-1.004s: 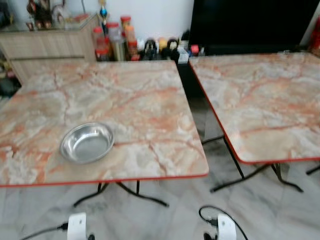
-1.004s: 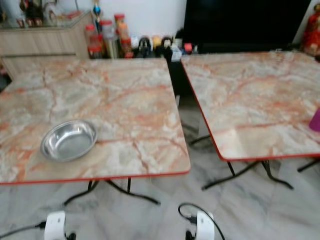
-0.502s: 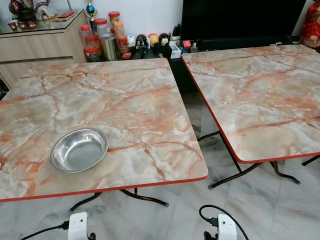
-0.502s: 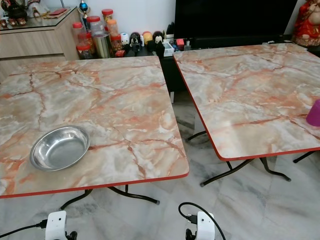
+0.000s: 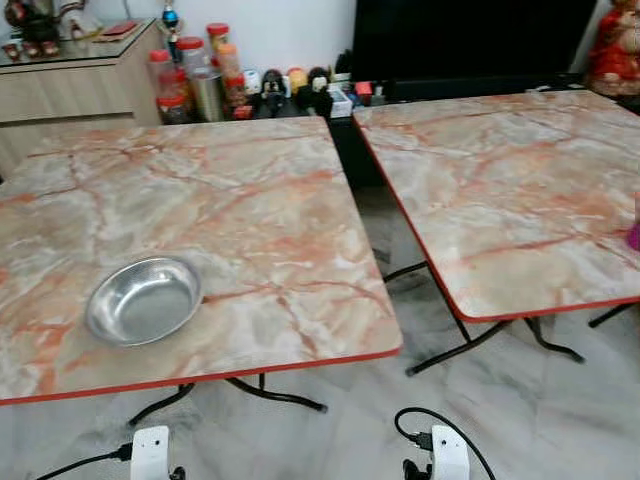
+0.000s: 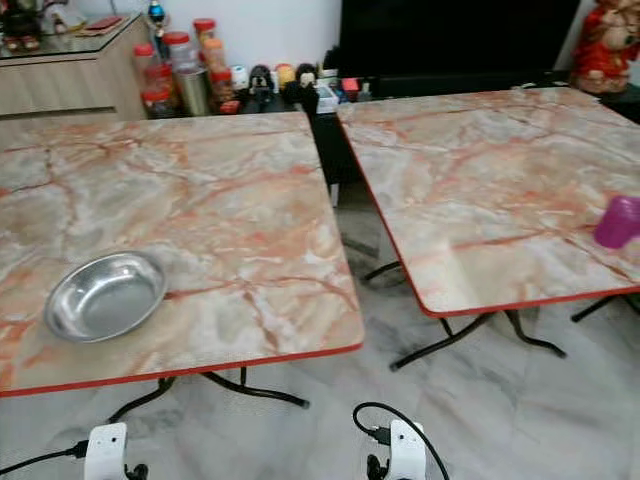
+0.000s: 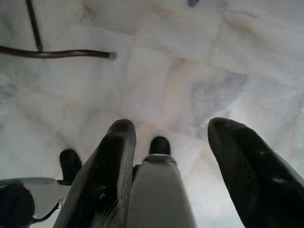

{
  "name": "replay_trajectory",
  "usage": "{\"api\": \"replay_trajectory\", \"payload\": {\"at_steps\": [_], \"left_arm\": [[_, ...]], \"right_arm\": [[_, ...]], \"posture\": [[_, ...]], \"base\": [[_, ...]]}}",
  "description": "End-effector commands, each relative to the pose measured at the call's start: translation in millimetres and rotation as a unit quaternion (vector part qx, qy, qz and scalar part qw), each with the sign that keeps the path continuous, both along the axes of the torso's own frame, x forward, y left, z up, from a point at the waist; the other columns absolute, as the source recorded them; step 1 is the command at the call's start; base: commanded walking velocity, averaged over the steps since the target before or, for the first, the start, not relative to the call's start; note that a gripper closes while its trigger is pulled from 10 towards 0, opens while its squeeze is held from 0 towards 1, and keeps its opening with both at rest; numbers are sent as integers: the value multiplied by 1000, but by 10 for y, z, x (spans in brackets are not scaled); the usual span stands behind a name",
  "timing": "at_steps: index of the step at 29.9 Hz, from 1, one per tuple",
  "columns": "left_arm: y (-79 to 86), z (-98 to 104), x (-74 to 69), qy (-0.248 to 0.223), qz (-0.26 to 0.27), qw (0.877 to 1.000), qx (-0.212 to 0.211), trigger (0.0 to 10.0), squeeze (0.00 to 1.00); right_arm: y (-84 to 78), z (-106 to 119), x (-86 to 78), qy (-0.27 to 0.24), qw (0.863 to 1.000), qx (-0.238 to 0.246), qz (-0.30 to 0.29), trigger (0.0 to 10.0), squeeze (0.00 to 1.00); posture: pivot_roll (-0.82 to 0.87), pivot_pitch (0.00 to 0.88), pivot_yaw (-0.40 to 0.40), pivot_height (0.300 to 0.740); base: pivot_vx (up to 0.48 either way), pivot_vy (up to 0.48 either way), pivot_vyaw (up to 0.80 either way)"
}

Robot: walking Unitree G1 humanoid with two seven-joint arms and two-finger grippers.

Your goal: Setting the table

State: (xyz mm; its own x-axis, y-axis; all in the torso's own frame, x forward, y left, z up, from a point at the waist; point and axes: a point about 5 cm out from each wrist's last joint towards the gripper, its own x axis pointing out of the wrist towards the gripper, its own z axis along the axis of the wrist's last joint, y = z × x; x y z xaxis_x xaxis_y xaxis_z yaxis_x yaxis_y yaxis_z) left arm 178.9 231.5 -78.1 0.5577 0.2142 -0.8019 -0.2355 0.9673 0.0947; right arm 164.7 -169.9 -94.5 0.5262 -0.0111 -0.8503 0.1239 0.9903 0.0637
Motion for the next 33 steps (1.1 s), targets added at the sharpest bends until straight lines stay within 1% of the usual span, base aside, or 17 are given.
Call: {"api": "replay_trajectory", "payload": {"at_steps": [1, 5, 7, 12, 18, 24, 28, 31, 33], "left_arm": [[42, -17, -55, 12, 0, 1000, 9, 10000, 0], [35, -14, -46, 11, -2, 1000, 10, 10000, 0], [32, -13, -42, 10, -2, 1000, 10, 10000, 0], [19, -9, -27, 8, -5, 1000, 11, 10000, 0], [5, -6, -15, 6, -8, 1000, 11, 10000, 0], [-5, -5, -9, 5, -9, 1000, 11, 10000, 0], [-28, -5, 1, 3, -12, 1000, 9, 10000, 0], [-34, -8, -2, 4, -12, 1000, 7, 10000, 0], [-36, -10, -5, 4, -12, 1000, 7, 10000, 0]], "right_arm": [[15, 8, 23, -1, 1000, 0, 6, 10000, 0], [8, 12, 31, -2, 1000, -13, 23, 10000, 0], [8, 12, 30, -2, 1000, -13, 22, 10000, 0], [12, 6, 20, 2, 1000, -7, 13, 10000, 0], [22, 6, 21, 2, 1000, -12, 26, 10000, 0], [23, 3, 13, 3, 999, -13, 30, 10000, 0], [18, -4, -3, 6, 1000, -8, 21, 10000, 0], [12, -1, 2, 5, 999, -16, 36, 10000, 0], [11, 0, 3, 5, 999, -18, 43, 10000, 0]], "posture": [[22, 0, -20, 740], [21, 0, -20, 740], [21, 0, -20, 740], [19, 0, -21, 740], [17, 0, -15, 740], [23, 0, -16, 740], [21, 0, -19, 740], [23, 0, -21, 740], [23, 0, -21, 740]], "base": [[0, -292, 0], [0, -284, 0], [0, -281, 441], [0, -277, 0], [0, -277, 0], [0, -274, 657], [0, -264, 0], [0, -254, 0], [0, -255, 469]]}}
